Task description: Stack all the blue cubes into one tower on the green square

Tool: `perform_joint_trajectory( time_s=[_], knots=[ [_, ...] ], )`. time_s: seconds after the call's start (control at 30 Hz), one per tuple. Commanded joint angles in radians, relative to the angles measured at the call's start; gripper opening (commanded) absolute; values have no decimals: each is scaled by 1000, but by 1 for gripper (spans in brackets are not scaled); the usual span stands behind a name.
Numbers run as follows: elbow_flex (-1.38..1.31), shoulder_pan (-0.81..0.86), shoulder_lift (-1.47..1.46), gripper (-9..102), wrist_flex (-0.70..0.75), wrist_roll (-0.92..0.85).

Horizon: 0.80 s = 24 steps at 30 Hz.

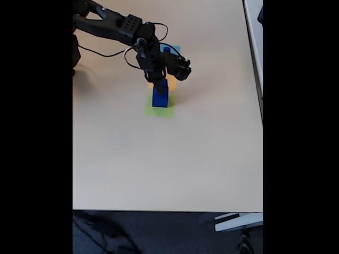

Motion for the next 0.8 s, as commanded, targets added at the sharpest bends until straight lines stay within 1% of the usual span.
perform_joint_trajectory(
  time_s=[0.0,0.77],
  knots=[
    [-60,8,11,0,-14,15],
    [-83,25,6,0,-11,35]
  ],
)
